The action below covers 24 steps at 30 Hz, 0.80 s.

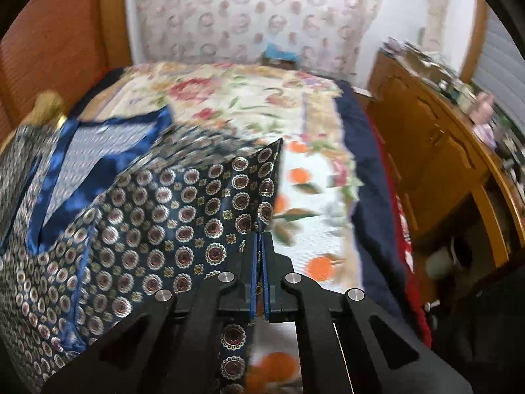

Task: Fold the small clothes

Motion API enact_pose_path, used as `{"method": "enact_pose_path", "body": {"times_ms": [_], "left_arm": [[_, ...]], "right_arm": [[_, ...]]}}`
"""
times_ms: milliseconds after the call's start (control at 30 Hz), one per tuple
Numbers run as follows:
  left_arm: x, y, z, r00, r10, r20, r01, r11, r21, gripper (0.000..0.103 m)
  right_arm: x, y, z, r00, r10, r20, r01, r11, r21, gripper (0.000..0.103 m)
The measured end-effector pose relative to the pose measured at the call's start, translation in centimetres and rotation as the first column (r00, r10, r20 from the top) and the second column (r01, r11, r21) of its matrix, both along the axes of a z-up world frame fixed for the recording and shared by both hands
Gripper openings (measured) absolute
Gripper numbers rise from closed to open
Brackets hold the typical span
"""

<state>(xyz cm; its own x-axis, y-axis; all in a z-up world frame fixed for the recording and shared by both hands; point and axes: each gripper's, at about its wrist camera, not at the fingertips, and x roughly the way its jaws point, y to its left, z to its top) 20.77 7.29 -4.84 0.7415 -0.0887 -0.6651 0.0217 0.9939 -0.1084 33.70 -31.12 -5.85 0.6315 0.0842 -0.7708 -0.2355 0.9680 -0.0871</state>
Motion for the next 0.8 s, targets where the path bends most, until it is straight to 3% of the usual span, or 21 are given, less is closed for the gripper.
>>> {"method": "enact_pose_path", "body": {"times_ms": [100,233,333,533,667,733,800], "left_arm": [[0.6,1.2,0.3,1.000,0.017,-0.001,-0.017,1.000,0.016,0.095],[1.5,2.8,0.6,0.999,0.035,-0.014,-0.034,0.999,0.028,0.095],[2.2,4.1,0.4,0.998,0.056,-0.035,-0.054,0.997,0.063,0.095],[3.1,6.5,-0.1,0.994,0.080,-0.074,-0.077,0.996,0.035,0.092],[4.0,7.7,-0.7,0.991,0.068,-0.115,-0.071,0.997,-0.018,0.063],[4.6,8.1,-1.0,0.988,0.070,-0.135,-0.074,0.997,-0.025,0.056],[5.1,8.4,-1.3,0.985,0.073,-0.157,-0.079,0.996,-0.031,0.056]], "right_arm": [[0.5,-1.1,0.4,0.999,-0.033,0.016,0.034,0.999,-0.032,0.000],[1.8,-1.8,0.8,0.999,-0.041,0.021,0.041,0.999,-0.001,0.021],[3.1,-2.1,0.3,1.000,-0.030,0.000,0.030,0.998,0.050,0.029],[4.9,-2.1,-1.4,0.999,-0.012,-0.042,0.015,0.997,0.076,0.033],[5.5,-2.1,-2.3,0.998,-0.006,-0.065,0.012,0.997,0.080,0.033],[5.5,-2.1,-2.3,0.999,0.001,-0.052,0.003,0.997,0.077,0.035],[5.4,-2.0,-2.4,0.999,0.004,-0.045,0.000,0.997,0.075,0.037]]}}
